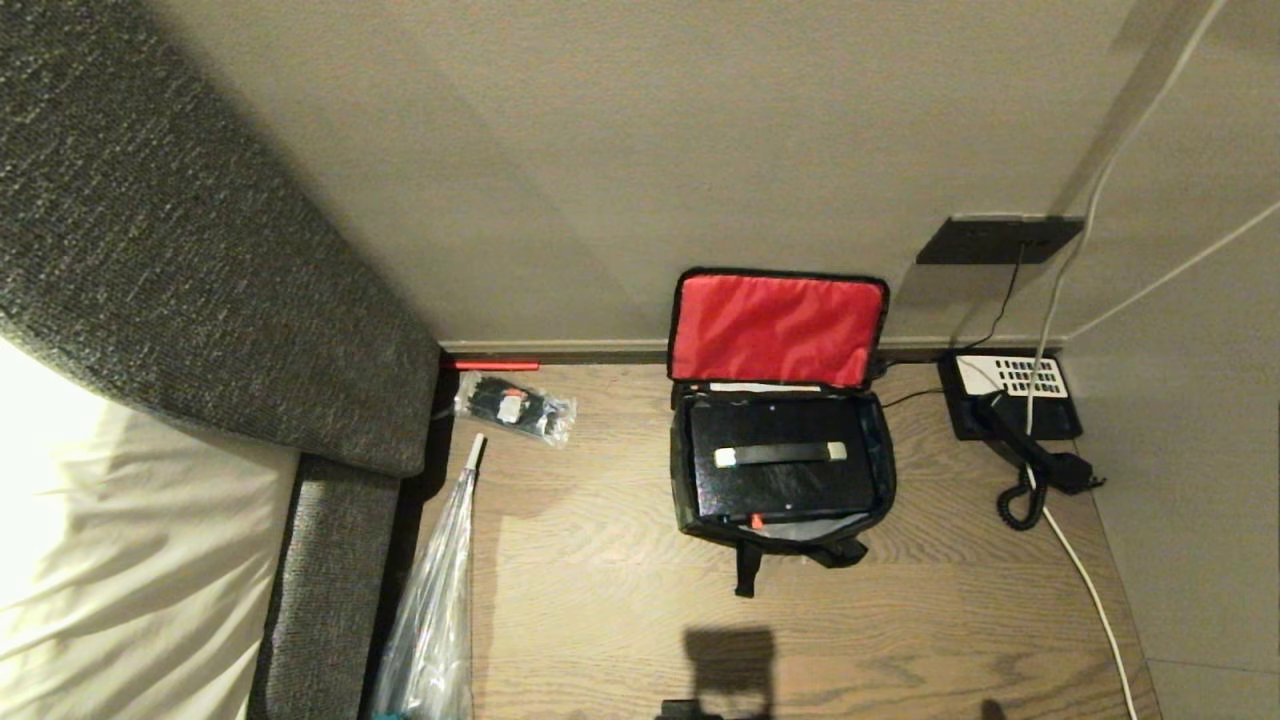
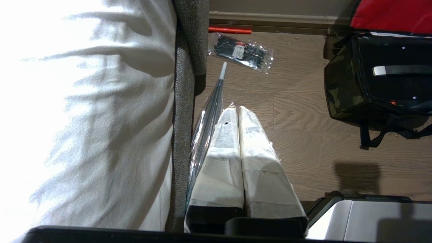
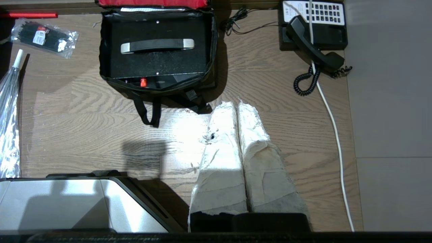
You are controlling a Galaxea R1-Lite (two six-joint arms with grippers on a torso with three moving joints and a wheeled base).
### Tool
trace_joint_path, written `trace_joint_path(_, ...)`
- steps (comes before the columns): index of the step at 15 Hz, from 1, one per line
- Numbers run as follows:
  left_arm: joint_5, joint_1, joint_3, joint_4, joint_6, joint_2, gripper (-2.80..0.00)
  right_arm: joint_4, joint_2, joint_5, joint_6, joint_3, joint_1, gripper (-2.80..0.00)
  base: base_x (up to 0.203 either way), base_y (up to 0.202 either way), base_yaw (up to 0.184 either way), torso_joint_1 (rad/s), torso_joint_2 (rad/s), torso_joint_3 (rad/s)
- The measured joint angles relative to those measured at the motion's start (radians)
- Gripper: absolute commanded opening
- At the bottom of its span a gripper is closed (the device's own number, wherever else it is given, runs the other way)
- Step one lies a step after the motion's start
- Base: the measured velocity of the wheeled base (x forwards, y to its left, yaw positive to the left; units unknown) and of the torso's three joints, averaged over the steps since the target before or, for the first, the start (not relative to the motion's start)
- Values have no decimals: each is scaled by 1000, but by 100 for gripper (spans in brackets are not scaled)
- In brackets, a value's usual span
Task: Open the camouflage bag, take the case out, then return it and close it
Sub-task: Grip the handle
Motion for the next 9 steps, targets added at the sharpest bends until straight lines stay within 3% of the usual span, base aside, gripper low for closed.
trace_joint_path(9, 0, 0, 0, 0, -1, 0, -280, 0, 0, 0, 0, 0, 1, -280, 0, 0, 0, 0, 0, 0)
